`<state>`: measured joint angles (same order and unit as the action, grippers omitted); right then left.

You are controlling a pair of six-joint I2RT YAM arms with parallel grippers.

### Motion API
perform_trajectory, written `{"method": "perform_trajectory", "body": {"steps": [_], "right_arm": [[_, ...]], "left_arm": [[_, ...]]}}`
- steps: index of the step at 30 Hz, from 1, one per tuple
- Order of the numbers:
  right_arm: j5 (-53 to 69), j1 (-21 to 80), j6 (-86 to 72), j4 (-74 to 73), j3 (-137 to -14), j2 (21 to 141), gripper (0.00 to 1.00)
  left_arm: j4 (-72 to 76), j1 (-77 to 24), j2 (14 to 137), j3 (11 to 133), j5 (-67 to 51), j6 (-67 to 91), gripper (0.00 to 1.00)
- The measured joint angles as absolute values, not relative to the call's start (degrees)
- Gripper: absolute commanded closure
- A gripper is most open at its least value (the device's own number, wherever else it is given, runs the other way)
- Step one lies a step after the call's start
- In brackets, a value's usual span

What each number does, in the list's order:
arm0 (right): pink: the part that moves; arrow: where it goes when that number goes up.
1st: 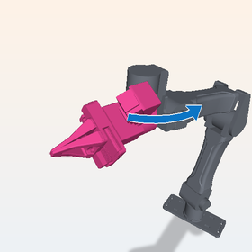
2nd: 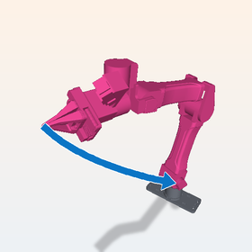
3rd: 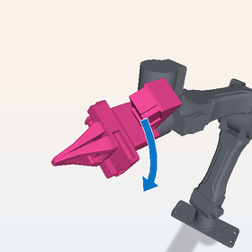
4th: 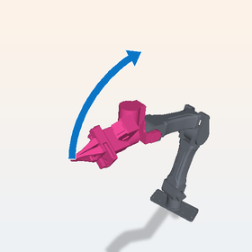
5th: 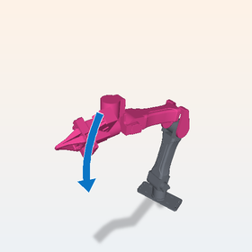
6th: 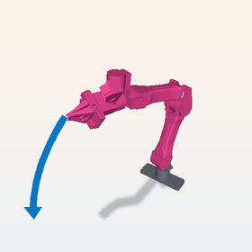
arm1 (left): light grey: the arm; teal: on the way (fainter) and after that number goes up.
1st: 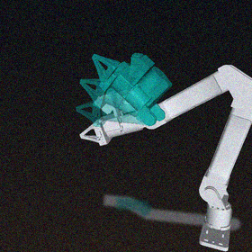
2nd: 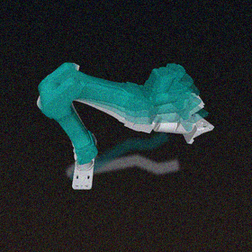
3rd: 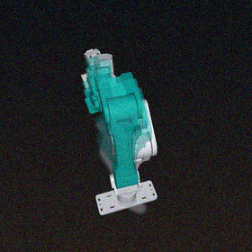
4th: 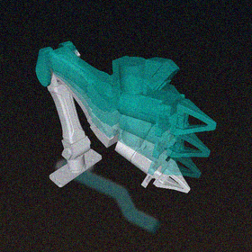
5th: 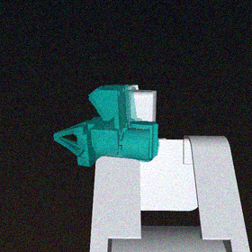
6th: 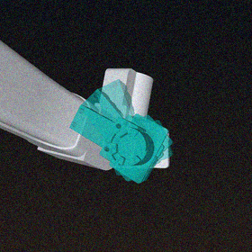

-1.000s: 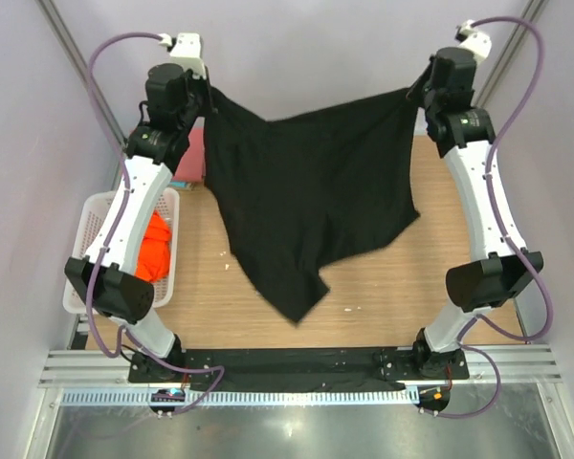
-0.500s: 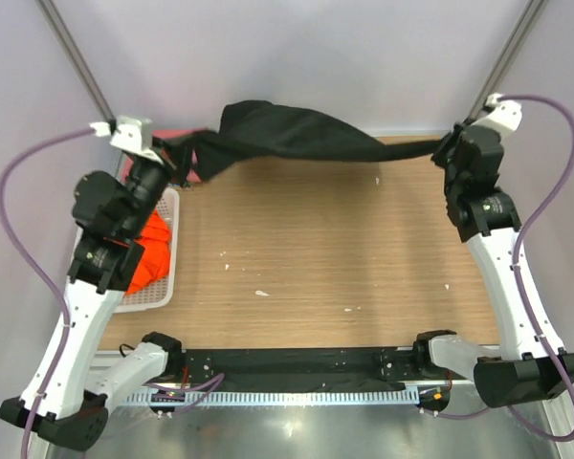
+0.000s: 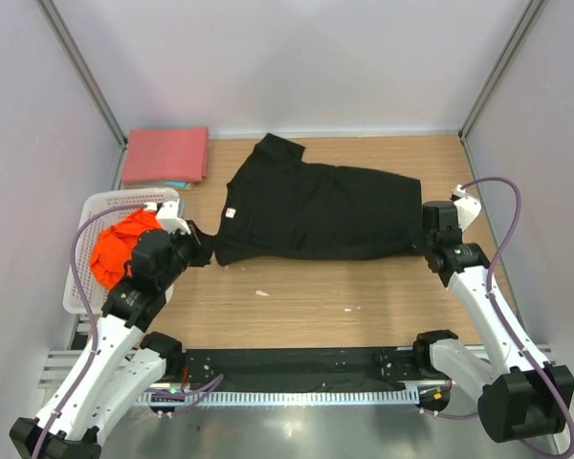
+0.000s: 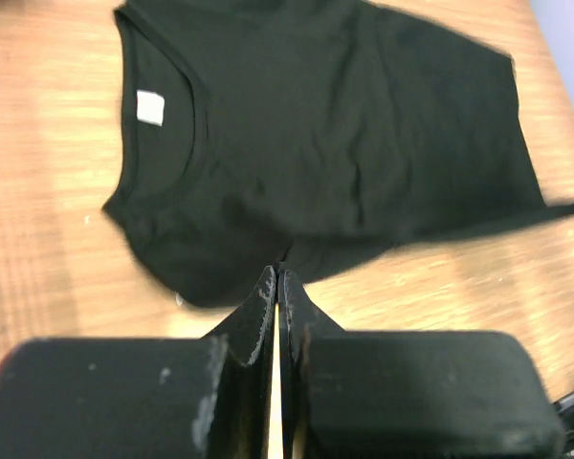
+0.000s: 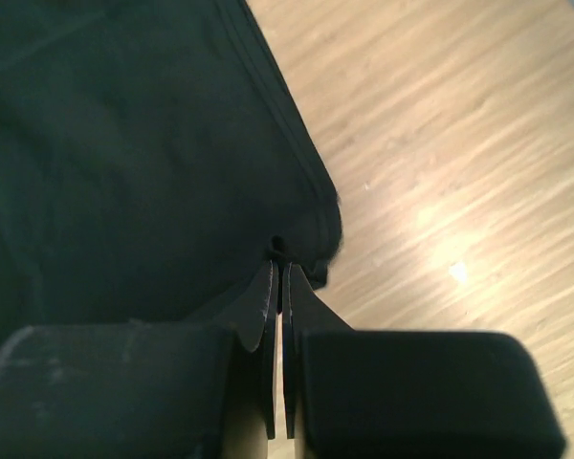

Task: Fold and stack the t-shirts
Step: Flatten the tshirt out, then fold the tshirt

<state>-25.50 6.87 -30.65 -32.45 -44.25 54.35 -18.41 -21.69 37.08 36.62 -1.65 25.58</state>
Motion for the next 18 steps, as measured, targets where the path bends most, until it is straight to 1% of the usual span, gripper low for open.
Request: {"method": "perform_trajectory", "body": {"steps": [3,9,14,18], "right_arm": [[-24.7,6.9,-33.9,-34.0,-41.8,54.5,0.99],[-24.3,6.9,-38.8,-38.3,-39.2,54.8,0.99],[-24.1,6.9,-41.6,-40.5,-38.7,54.7,0.99],[-25.9,6.9,-43.2,-41.1,-38.3,54.7,0.99]], "left_arm": [[-20.7,-21.7,37.3,36.6,-1.2,29.0,1.00],[-22.7,-21.7,41.0,35.0,-4.1,35.0,1.00],[-24.9,-21.7,41.7,33.9,-2.9,36.5,1.00],[-24.8,-21.7,45.5,35.4,-0.8,36.0,1.00]]}}
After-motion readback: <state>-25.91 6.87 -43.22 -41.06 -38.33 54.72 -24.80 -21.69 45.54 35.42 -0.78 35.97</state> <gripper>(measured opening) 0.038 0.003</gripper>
